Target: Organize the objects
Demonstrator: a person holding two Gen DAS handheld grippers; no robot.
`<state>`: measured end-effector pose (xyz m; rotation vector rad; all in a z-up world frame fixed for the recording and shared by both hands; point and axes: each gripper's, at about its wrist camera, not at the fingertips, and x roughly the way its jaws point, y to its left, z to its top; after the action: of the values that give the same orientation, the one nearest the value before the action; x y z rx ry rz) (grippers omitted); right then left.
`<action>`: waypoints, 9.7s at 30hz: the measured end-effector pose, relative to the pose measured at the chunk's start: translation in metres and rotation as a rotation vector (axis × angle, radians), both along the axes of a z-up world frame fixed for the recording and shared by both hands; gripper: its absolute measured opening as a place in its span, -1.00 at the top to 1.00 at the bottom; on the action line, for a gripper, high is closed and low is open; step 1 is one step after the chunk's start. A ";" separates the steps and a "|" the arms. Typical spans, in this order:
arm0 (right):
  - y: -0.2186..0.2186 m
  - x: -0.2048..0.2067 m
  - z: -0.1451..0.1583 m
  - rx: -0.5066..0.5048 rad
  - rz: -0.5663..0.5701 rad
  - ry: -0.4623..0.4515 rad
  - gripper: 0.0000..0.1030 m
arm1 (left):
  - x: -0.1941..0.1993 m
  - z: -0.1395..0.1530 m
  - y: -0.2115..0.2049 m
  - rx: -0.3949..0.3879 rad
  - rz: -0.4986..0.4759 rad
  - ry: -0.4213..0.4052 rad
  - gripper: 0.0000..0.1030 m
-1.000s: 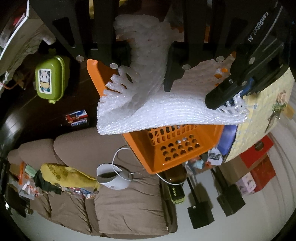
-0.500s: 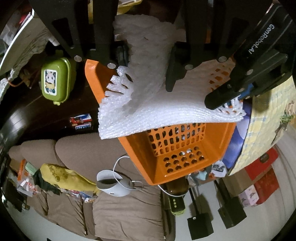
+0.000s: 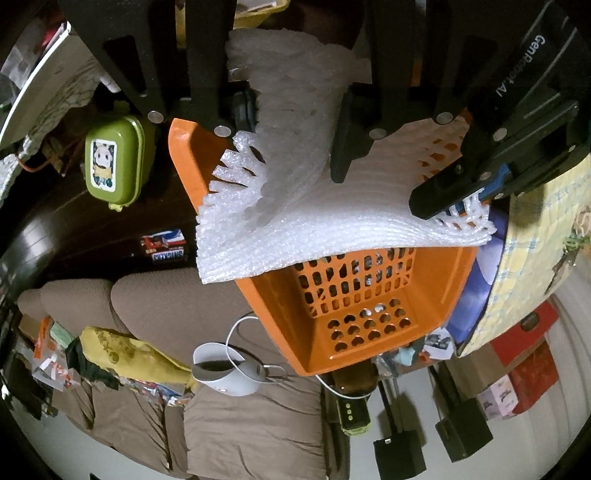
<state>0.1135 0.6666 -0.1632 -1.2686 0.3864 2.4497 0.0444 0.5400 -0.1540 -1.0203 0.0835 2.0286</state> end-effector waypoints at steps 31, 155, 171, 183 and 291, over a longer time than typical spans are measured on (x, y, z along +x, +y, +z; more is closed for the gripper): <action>0.000 -0.003 -0.013 0.044 -0.001 -0.077 0.21 | -0.017 0.019 -0.037 0.080 0.205 0.073 0.47; -0.009 0.009 0.033 0.194 -0.052 0.096 0.39 | -0.031 -0.031 -0.007 -0.122 0.112 -0.151 0.45; -0.006 0.000 0.007 0.184 -0.045 -0.038 0.40 | -0.030 -0.032 -0.007 -0.121 0.115 -0.150 0.45; -0.007 -0.006 -0.016 0.212 -0.029 -0.152 0.37 | -0.030 -0.032 -0.009 -0.128 0.116 -0.149 0.45; -0.042 0.010 0.076 0.282 -0.033 0.169 -0.50 | -0.004 0.052 -0.085 0.050 0.151 0.046 0.36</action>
<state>0.1231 0.6244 -0.0868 -0.9365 0.0963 2.4837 0.0403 0.4552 -0.1022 -0.9735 -0.0210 2.1804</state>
